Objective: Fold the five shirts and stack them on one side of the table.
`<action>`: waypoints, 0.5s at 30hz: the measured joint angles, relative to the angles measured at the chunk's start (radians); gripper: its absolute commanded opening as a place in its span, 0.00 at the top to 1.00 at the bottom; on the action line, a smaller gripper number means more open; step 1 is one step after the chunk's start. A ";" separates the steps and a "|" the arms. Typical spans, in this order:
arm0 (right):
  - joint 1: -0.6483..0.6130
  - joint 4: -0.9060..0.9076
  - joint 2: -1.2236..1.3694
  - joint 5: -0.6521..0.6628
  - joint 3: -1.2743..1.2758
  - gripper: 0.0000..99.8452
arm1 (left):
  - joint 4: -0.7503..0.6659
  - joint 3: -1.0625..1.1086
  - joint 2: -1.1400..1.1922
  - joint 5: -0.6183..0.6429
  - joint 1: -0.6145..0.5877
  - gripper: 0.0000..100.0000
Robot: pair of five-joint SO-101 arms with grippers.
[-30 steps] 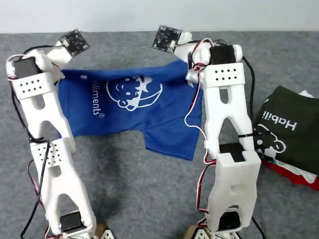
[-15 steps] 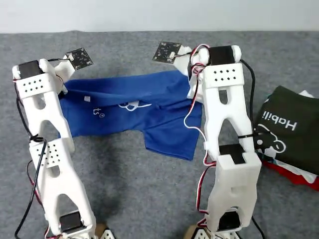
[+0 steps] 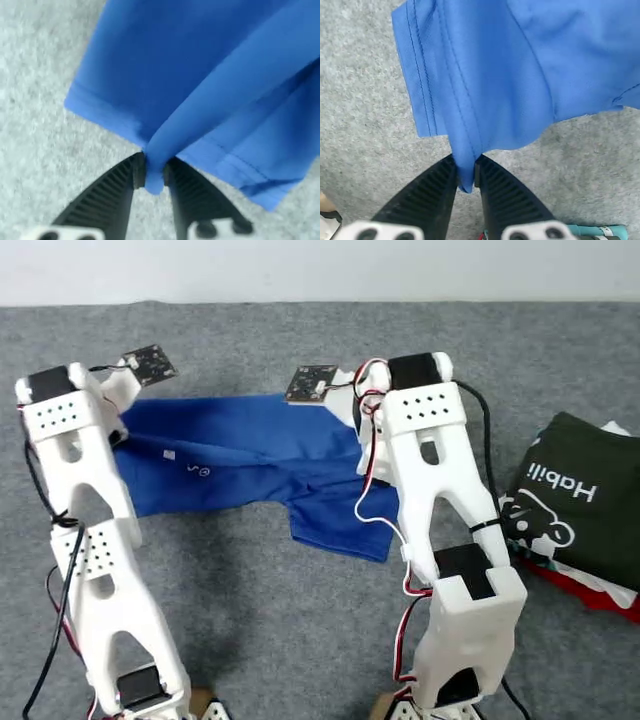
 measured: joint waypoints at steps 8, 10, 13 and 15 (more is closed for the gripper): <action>-0.029 0.000 -0.117 -0.123 0.026 0.78 | 0.000 0.002 -0.012 0.000 -0.040 0.89; -0.044 0.000 -0.152 -0.127 0.066 0.78 | 0.000 0.002 -0.041 0.000 -0.037 0.89; -0.058 0.000 -0.178 -0.130 0.098 0.78 | 0.000 0.002 -0.095 0.000 -0.037 0.89; -0.057 -0.006 -0.180 -0.132 0.101 0.78 | 0.000 0.002 -0.129 0.000 -0.038 0.89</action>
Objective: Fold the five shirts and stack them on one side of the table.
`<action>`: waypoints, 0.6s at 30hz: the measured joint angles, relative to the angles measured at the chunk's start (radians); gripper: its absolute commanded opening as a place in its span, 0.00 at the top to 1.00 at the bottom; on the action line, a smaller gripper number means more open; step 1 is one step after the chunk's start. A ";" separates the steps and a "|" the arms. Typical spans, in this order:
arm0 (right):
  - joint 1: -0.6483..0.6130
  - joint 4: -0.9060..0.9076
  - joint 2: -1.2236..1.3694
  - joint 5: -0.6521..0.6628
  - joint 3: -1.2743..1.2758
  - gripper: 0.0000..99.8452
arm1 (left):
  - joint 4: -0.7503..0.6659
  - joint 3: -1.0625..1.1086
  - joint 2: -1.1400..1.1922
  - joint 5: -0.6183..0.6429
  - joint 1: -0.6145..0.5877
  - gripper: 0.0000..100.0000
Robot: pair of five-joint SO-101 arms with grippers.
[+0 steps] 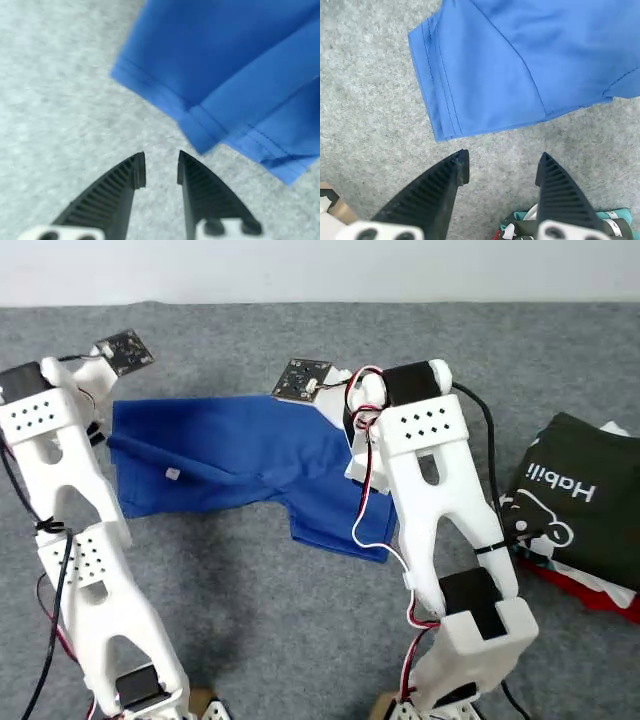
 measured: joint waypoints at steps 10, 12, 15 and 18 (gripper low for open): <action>0.002 -0.130 0.071 0.000 0.000 0.87 | 0.000 0.000 -0.169 0.002 0.005 1.00; 0.000 -0.137 0.089 0.000 0.000 0.92 | 0.000 0.000 -0.155 0.052 0.023 0.99; 0.000 -0.146 0.121 0.000 0.000 0.97 | -0.002 -0.002 -0.071 0.196 0.064 0.99; 0.000 -0.186 0.163 -0.002 0.000 0.99 | -0.041 -0.002 0.038 0.368 0.086 0.99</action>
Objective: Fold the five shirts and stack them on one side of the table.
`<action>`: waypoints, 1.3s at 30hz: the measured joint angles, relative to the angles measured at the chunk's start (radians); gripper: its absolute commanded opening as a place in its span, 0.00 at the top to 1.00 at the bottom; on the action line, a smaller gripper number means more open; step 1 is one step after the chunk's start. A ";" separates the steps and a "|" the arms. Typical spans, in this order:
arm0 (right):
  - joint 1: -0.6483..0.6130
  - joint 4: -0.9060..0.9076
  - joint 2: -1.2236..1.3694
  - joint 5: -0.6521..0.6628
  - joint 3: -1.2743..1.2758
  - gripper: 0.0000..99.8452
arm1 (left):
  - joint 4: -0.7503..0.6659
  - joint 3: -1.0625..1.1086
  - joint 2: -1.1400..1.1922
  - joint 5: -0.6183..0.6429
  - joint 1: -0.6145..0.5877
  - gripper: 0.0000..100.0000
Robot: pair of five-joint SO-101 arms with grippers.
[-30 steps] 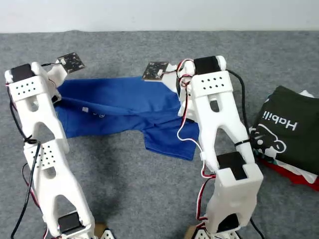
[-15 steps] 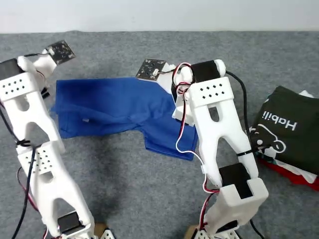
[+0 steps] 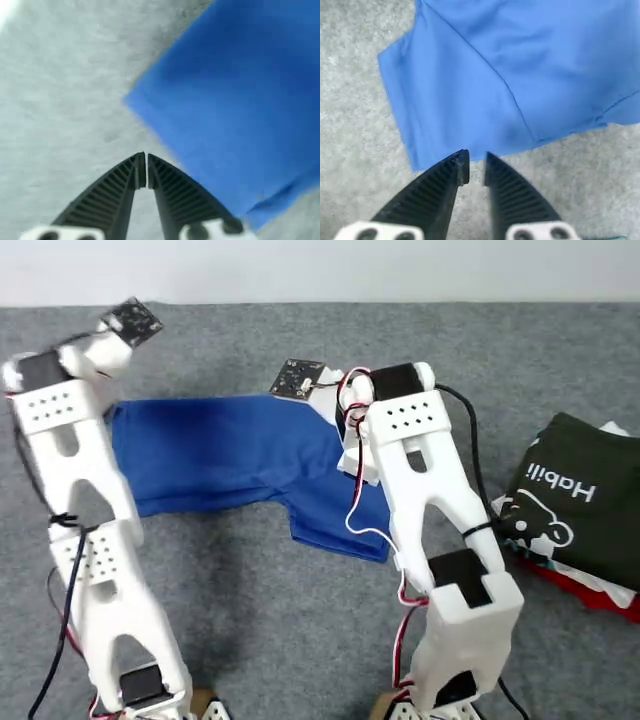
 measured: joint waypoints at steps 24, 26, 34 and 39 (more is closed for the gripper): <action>0.044 0.186 0.359 -0.146 0.000 0.99 | 0.034 -0.071 0.184 0.272 0.051 0.99; 0.048 0.192 0.359 -0.146 0.000 0.99 | 0.037 -0.071 0.164 0.272 0.051 0.99; -0.055 0.121 0.288 -0.192 -0.041 0.99 | 0.037 -0.071 0.097 0.272 0.051 0.99; -0.129 0.002 0.318 -0.210 -0.046 0.99 | 0.037 -0.071 0.094 0.285 0.046 0.99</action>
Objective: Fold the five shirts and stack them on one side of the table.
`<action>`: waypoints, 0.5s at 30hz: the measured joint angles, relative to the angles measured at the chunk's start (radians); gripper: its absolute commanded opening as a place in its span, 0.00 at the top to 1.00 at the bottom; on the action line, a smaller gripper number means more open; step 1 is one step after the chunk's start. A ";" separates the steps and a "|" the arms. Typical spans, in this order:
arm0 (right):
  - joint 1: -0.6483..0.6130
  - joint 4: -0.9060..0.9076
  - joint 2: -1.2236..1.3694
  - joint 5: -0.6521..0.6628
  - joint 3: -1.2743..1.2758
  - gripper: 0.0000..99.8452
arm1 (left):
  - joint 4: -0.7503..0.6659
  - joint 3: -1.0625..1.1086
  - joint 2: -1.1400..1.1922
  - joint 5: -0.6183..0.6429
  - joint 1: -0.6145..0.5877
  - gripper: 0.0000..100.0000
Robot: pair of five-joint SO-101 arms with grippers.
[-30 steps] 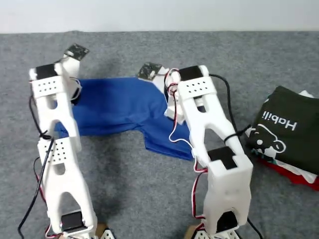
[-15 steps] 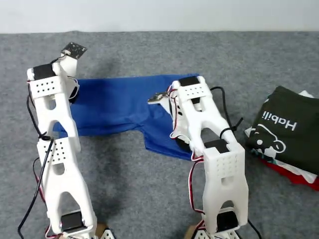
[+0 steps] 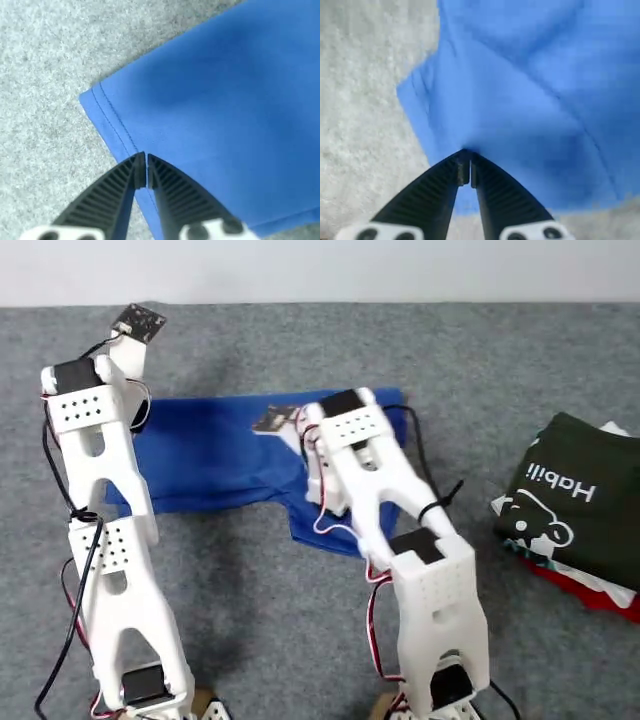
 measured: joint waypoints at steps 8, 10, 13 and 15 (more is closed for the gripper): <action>-0.068 0.061 0.078 -0.015 -0.002 0.99 | 0.000 0.000 -0.002 0.018 -0.044 0.99; -0.074 0.069 0.078 -0.015 -0.002 0.99 | 0.000 0.000 -0.002 0.018 -0.048 0.99; -0.074 0.074 0.032 -0.015 0.000 0.99 | 0.000 -0.006 -0.002 0.018 -0.048 0.99; -0.069 0.080 -0.026 -0.014 0.000 0.99 | 0.002 -0.034 -0.002 0.018 -0.048 0.99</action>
